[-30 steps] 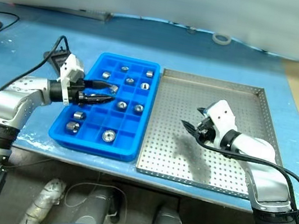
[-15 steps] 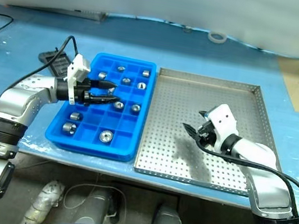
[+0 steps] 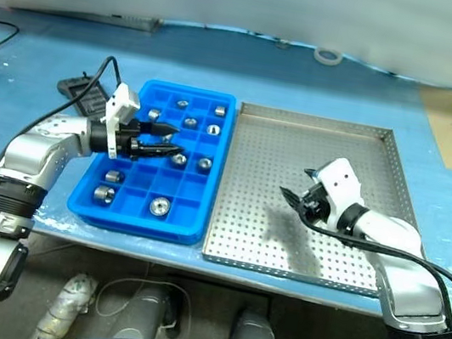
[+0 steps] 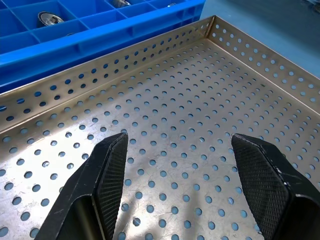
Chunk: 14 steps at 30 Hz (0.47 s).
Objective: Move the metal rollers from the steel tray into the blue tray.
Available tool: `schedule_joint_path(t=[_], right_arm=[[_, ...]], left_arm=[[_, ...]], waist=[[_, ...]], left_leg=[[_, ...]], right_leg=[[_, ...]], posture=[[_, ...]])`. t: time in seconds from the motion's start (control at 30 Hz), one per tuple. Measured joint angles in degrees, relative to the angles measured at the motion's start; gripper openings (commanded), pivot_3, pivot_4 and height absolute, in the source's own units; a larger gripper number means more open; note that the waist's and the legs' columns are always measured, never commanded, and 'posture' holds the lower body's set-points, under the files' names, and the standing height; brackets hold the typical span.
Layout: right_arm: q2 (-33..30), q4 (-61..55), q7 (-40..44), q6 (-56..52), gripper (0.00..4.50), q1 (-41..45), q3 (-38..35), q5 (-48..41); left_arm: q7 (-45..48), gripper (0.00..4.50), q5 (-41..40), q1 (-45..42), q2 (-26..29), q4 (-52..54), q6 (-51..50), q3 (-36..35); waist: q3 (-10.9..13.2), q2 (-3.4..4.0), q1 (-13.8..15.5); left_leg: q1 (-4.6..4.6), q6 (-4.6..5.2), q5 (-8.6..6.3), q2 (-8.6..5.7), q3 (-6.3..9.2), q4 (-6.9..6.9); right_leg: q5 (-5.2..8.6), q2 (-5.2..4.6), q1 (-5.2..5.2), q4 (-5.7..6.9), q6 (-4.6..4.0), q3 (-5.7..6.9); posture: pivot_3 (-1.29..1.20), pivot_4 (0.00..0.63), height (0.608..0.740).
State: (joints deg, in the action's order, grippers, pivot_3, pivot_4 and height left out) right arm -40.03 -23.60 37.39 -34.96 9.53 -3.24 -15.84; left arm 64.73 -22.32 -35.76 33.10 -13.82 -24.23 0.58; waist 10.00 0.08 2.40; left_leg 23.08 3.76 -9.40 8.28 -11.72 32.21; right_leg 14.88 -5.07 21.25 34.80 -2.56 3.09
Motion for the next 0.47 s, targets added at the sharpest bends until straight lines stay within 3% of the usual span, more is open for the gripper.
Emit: schedule_joint_path(t=[0.47], right_arm=[[0.7, -0.2, -0.6, -0.1, 3.48, 1.9, 0.4, 0.1]], left_arm=[[0.1, 3.14, 0.8, -0.6, -0.7, -1.0, 0.8, 0.1]], waist=[[0.0, 0.0, 0.0]], left_leg=[[0.01, 0.01, -0.01, 0.0, 0.0, 0.01]], right_leg=[[0.0, 0.0, 0.0, 0.0, 0.0, 0.0]], posture=[[-0.15, 0.15, 0.74]])
